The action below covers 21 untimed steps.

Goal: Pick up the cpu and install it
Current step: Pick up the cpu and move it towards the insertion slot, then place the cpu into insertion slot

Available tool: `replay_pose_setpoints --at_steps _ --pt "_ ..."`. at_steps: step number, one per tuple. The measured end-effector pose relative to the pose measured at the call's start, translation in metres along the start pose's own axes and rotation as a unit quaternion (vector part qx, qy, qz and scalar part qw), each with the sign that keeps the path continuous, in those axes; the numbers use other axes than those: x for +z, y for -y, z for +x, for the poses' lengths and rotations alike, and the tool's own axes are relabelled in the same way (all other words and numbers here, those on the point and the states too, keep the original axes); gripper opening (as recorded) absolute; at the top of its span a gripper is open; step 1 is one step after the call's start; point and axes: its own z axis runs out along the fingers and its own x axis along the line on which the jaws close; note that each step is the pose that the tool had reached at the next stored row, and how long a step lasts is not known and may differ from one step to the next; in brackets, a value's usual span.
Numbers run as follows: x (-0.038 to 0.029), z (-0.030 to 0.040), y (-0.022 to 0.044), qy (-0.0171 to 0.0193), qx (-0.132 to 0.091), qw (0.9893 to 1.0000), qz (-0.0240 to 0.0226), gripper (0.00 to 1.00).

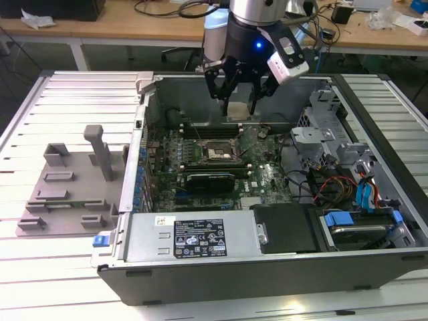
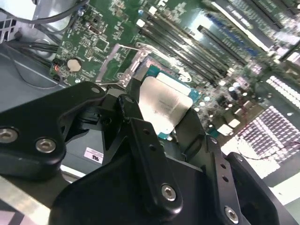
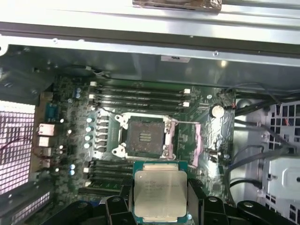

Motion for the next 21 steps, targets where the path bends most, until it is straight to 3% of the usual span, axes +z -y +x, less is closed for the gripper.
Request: replay_pose_setpoints --at_steps 5,21 --pt "0.0041 -0.0006 -0.0015 0.0000 0.000 1.0000 0.0009 0.55" --pt "0.0046 -0.0007 -0.0015 0.0000 0.000 1.0000 0.0009 0.55"
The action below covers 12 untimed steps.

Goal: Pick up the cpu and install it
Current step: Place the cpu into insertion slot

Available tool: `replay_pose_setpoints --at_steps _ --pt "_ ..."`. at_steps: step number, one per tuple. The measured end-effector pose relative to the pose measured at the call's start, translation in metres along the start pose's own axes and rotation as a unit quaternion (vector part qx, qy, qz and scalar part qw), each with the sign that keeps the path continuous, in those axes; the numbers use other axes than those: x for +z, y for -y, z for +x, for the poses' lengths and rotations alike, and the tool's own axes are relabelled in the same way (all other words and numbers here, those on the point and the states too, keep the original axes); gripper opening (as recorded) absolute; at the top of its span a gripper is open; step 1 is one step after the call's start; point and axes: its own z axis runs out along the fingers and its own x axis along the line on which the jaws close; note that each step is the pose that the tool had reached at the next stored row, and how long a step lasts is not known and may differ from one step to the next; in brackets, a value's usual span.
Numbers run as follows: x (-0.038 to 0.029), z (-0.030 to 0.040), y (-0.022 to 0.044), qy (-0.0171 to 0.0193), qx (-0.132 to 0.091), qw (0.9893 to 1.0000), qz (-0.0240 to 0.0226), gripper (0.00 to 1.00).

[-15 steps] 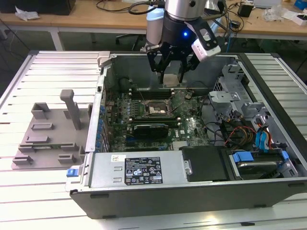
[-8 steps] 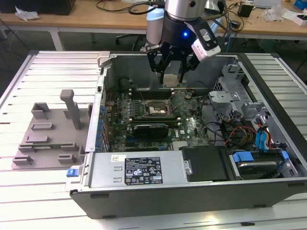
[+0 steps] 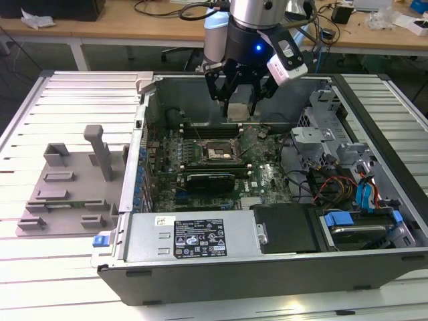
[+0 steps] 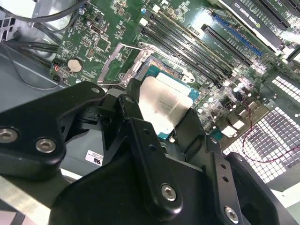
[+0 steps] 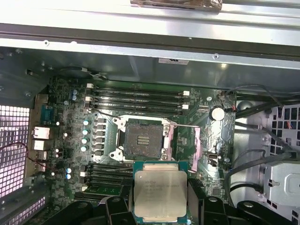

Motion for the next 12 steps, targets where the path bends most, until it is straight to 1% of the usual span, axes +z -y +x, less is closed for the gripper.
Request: replay_pose_setpoints --at_steps 1,3,5,7,9,10,11,12 --pt "0.0000 0.0000 0.0000 0.0001 0.003 1.0000 0.0000 0.55" --pt "0.0001 -0.0001 0.0000 0.0011 0.028 0.9996 -0.0005 0.55" --pt "0.0001 0.0000 0.0000 0.0018 0.045 0.9990 -0.0007 0.55" --pt "0.0001 0.0000 0.0000 0.0025 0.063 0.9980 -0.0009 0.55" --pt "0.0001 0.0000 0.0000 0.0031 0.080 0.9968 -0.0011 0.55" --pt "0.0001 0.0000 0.0000 0.0038 0.096 0.9954 -0.0013 0.55" --pt "0.0002 0.0000 0.0000 0.0047 0.120 0.9927 -0.0016 0.55" --pt "0.0002 0.0000 0.0000 0.0054 0.138 0.9905 -0.0019 0.55"
